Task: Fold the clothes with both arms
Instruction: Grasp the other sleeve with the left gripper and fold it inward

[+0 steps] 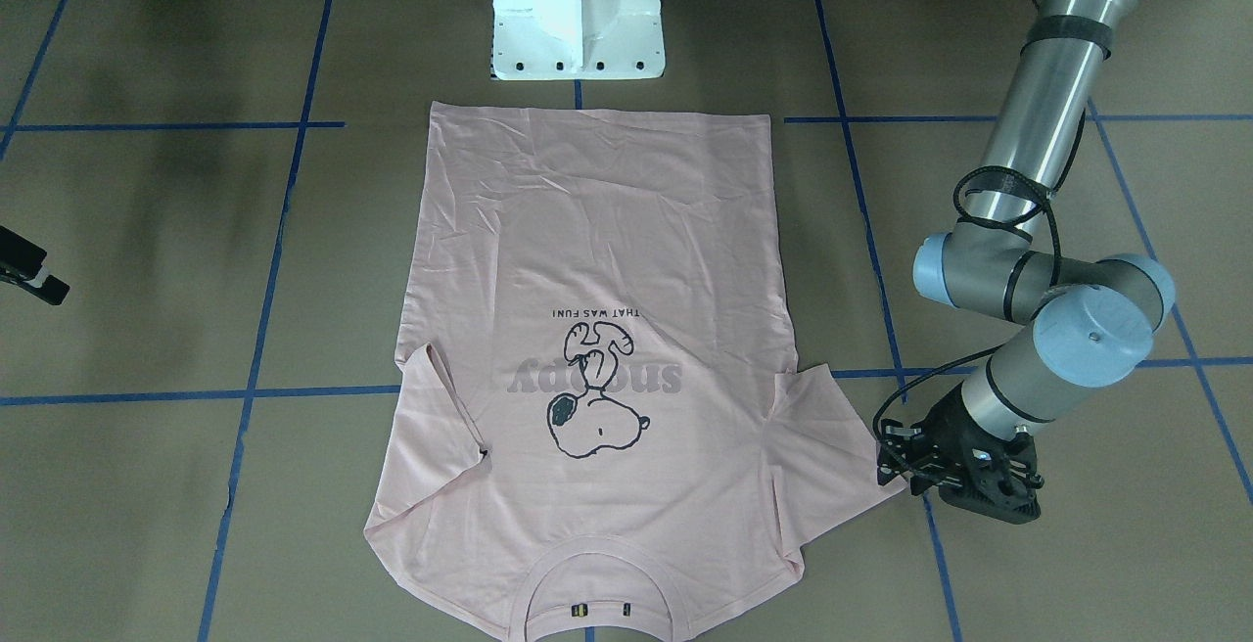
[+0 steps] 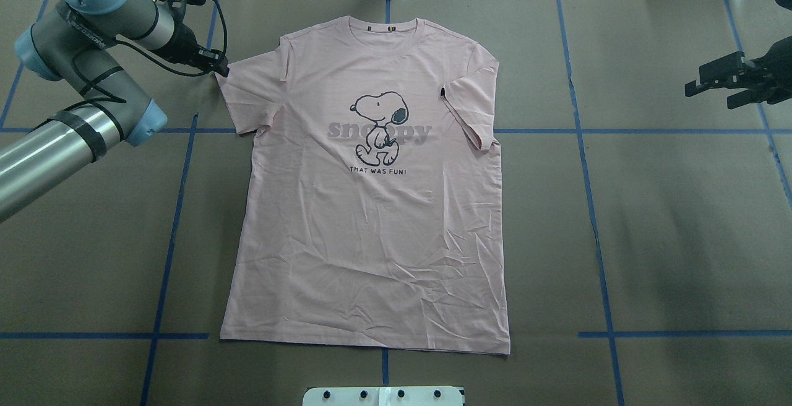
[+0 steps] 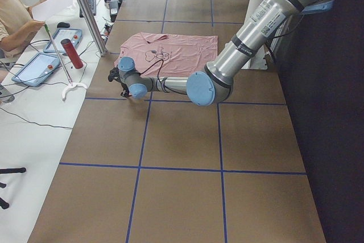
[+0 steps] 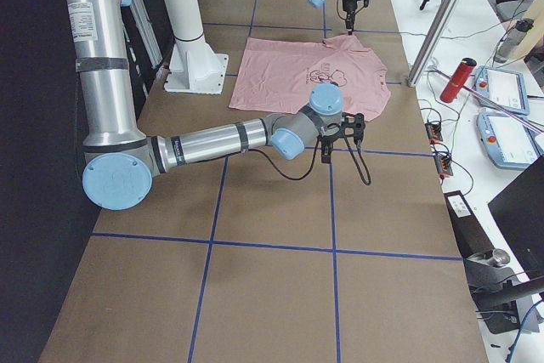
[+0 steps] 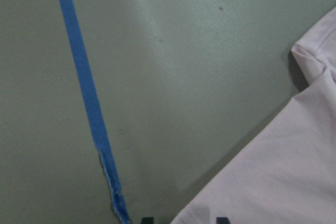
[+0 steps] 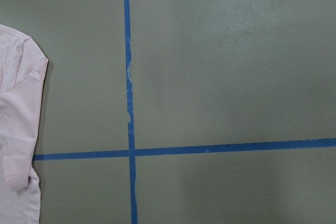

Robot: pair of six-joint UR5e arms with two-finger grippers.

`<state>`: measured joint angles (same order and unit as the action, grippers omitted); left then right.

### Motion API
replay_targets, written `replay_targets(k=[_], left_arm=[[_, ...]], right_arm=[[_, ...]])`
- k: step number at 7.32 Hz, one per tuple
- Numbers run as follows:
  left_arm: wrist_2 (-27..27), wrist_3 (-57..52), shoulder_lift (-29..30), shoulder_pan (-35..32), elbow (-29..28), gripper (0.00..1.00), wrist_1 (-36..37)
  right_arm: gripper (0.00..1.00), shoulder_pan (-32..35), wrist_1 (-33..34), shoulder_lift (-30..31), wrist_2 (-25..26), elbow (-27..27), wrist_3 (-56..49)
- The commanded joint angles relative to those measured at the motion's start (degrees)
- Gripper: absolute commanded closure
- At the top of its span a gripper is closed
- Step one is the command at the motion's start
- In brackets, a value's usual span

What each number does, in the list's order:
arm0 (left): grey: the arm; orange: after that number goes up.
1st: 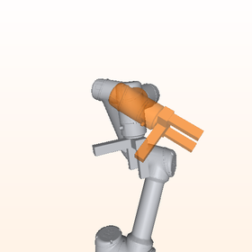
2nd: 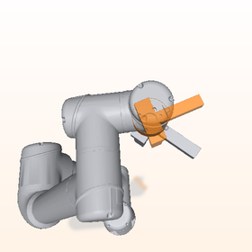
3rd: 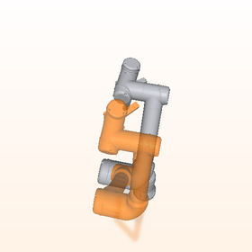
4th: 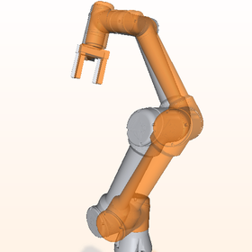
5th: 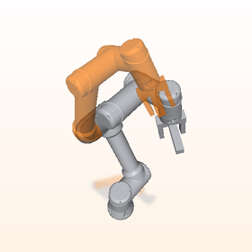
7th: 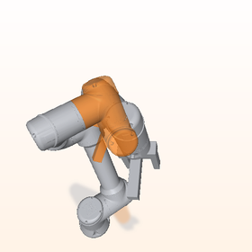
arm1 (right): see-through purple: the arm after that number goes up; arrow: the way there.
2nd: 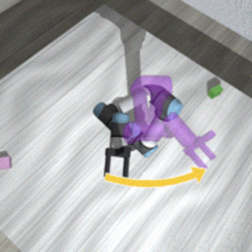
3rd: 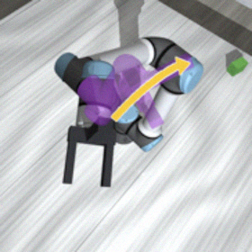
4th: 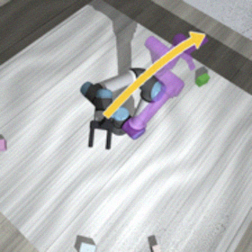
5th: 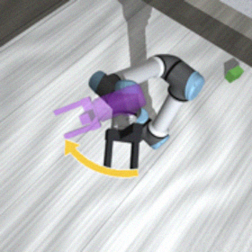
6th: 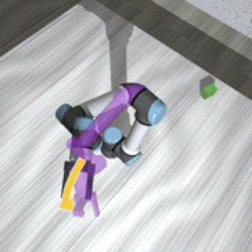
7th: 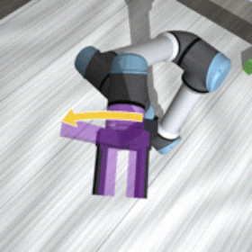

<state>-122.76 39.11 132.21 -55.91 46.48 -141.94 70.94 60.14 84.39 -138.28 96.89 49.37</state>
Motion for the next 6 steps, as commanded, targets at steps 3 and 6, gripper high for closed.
replay_targets(k=[3,6], left_arm=[[-0.11,1.22,1.38,-0.08,0.62,1.0,0.08],[-0.11,22.01,1.02,6.14,11.61,1.0,0.61]], right_arm=[[0.0,-0.1,0.07,-0.1,0.38,-0.12,0.02],[0.0,-0.1,0.07,-0.8,0.38,-0.2,0.02]])
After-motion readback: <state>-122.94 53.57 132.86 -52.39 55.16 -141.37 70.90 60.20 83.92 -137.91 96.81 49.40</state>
